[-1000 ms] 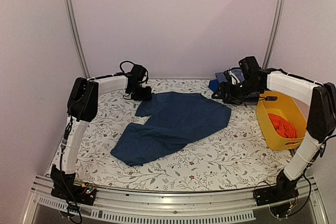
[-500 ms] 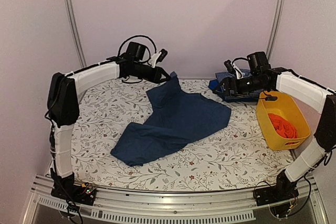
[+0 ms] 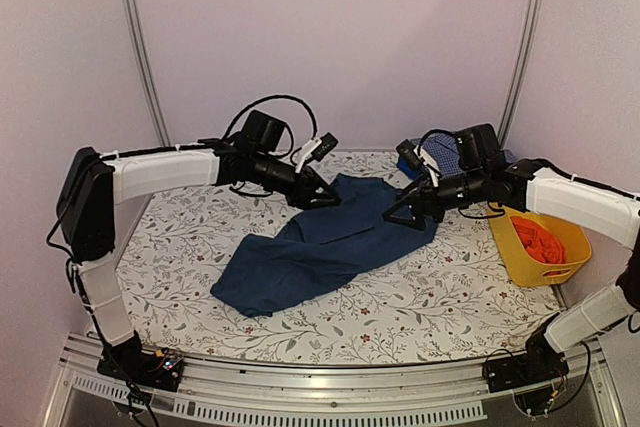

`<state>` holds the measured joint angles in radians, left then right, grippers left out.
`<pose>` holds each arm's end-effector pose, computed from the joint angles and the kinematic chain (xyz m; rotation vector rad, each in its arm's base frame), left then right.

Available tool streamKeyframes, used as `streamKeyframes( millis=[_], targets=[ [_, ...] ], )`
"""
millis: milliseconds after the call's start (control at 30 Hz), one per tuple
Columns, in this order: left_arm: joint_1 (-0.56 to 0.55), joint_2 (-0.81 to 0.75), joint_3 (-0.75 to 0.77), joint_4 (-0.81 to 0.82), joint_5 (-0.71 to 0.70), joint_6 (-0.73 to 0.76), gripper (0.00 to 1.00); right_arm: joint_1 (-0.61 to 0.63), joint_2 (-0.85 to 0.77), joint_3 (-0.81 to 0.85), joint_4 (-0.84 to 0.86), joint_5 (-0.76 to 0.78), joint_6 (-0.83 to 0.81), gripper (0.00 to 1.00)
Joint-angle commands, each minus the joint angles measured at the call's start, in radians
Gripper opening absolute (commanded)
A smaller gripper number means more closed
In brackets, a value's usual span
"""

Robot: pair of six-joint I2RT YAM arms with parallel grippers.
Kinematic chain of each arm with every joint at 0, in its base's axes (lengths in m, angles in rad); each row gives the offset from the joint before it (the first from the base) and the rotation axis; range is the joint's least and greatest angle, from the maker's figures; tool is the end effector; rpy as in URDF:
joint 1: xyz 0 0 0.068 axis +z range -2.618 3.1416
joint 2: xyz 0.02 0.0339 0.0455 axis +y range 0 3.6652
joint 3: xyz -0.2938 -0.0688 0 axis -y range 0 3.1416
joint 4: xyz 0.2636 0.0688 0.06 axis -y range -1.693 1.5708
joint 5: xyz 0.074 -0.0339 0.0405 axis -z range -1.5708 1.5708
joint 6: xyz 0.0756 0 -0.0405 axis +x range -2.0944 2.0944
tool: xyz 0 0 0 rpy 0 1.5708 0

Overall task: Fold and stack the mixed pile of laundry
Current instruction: Flatten out the crumpled T-shirt at the center of the board.

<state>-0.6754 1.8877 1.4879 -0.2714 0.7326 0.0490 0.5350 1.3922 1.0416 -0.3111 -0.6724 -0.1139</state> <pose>0.3428 -0.3394 0.2644 1.1852 1.9534 -1.1541 0.2694 0.2144 0.2866 -1.0594 1.9690 0.9783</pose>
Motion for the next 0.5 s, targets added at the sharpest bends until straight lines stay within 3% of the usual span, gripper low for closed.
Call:
streamKeyframes(
  millis=[0,100,200,467],
  targets=[
    [0.101,-0.133,-0.153,0.181,-0.219,-0.153,0.53,-0.007,0.067,0.05,0.054,0.144,0.0,0.89],
    [0.11,-0.079,-0.121,0.082,-0.328,-0.123,0.55,-0.009,0.199,0.167,-0.025,0.175,0.013,0.86],
    [0.122,0.008,-0.065,-0.017,-0.354,-0.159,0.48,-0.017,0.377,0.311,-0.1,0.152,0.077,0.78],
    [0.134,-0.001,-0.185,0.06,-0.36,-0.27,0.49,-0.023,0.719,0.605,-0.227,0.154,0.23,0.65]
  ],
)
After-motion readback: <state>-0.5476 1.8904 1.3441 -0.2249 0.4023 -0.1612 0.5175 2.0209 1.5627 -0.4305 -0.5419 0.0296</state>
